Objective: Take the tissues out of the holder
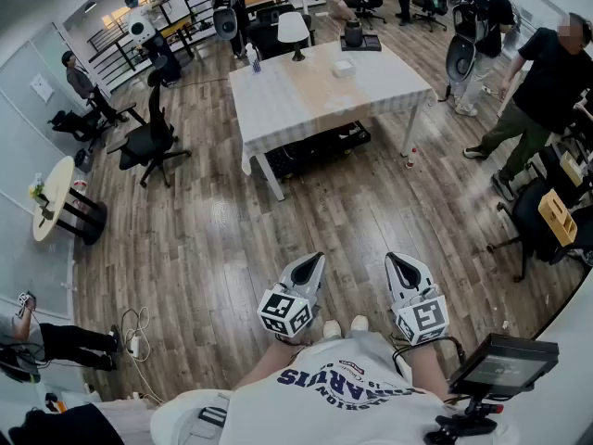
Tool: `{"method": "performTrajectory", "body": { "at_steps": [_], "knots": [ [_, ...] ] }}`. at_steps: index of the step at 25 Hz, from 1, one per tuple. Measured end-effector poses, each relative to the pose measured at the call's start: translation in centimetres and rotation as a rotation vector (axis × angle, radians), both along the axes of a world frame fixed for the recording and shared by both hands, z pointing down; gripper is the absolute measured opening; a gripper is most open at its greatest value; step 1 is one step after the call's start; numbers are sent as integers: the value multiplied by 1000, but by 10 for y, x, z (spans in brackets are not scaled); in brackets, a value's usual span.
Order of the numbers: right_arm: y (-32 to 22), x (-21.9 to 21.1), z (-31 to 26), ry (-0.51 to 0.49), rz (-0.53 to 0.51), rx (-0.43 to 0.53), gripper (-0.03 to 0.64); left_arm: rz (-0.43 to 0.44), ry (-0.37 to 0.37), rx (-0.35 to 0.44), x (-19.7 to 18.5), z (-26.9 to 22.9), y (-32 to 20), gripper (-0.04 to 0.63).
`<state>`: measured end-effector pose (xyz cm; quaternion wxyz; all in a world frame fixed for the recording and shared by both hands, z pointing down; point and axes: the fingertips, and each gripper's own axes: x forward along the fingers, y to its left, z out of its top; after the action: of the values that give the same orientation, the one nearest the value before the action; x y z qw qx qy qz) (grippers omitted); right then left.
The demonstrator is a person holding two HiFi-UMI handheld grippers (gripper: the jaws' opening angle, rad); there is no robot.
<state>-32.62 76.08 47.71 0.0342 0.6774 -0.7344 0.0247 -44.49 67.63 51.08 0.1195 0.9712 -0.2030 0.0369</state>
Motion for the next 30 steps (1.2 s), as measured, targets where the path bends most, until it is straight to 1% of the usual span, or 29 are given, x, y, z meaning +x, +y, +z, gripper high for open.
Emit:
{"method": "performTrajectory", "body": {
  "at_steps": [7,11,15,17,19,20,22,24,27,30],
  "knots": [
    [-7,20,1,-3,0,-5,6,33,24,16,28,-10,6,0],
    [-14,26,-1,-2,2,-8,6,23,36,10,36,-12,-3,0],
    [-29,59,2,-24,-4,-7,6,18,24,15,68,-10,-18,0],
    [-38,72,1,4,-6,9,6,18,21,29,82,-10,-26,0],
    [-46,87,4,40,24,22,6,16,23,48,93,-9,-33,0],
    [-51,98,8,37,51,28,6,12,23,54,99,-8,-38,0],
    [-65,121,18,-12,91,31,8,-1,19,54,110,-2,-50,0],
    [-80,137,28,-58,96,18,8,-12,1,46,118,5,-60,0],
    [-108,156,34,-62,88,-4,8,-17,-24,35,131,14,-84,0],
    [-146,179,36,-61,97,-21,8,-28,-21,33,149,15,-123,0]
  ]
}}
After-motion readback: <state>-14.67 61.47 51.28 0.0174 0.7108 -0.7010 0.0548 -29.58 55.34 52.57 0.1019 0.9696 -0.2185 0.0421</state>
